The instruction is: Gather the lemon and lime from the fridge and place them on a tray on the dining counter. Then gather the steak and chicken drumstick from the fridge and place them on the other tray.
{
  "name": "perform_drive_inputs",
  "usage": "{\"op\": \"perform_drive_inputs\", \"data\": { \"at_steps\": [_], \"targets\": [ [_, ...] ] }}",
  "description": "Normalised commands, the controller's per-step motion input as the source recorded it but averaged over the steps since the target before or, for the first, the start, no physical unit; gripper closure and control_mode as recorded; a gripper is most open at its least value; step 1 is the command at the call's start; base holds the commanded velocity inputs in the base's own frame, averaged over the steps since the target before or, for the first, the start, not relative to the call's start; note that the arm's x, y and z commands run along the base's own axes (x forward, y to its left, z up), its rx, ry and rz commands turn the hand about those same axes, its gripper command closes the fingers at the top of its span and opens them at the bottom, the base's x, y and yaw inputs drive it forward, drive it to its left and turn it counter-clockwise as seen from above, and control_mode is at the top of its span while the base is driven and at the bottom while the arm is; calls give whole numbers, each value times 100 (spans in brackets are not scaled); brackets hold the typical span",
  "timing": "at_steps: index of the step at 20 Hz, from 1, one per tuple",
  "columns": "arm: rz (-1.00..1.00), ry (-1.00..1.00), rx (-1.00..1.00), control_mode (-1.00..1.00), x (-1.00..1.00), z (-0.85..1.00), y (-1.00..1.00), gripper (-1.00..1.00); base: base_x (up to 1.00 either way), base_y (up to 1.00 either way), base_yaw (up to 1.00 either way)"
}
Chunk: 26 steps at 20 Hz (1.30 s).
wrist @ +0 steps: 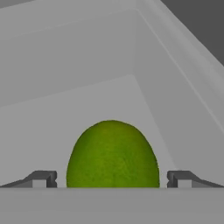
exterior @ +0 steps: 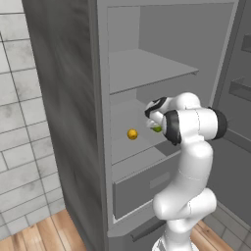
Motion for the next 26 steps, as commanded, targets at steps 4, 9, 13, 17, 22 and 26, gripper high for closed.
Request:
{"op": "perform_drive_inputs", "data": {
  "at_steps": [4, 9, 13, 17, 22, 26],
  "targets": [
    [0, 0, -1, -100, -13, -8, 0, -100, 0, 0, 0],
    [2, 0, 0, -100, 3, -11, 9, -100, 0, 0, 0],
    [5, -2, 0, -100, 9, -19, 15, 100, 0, 0, 0],
    [7, -6, 0, -100, 8, -14, 6, 100, 0, 0, 0],
    [7, -8, 0, -100, -17, -2, 0, 100, 0, 0, 0],
    [3, -10, 0, -100, -95, 10, 0, 100, 0, 0, 0]
  ]
}}
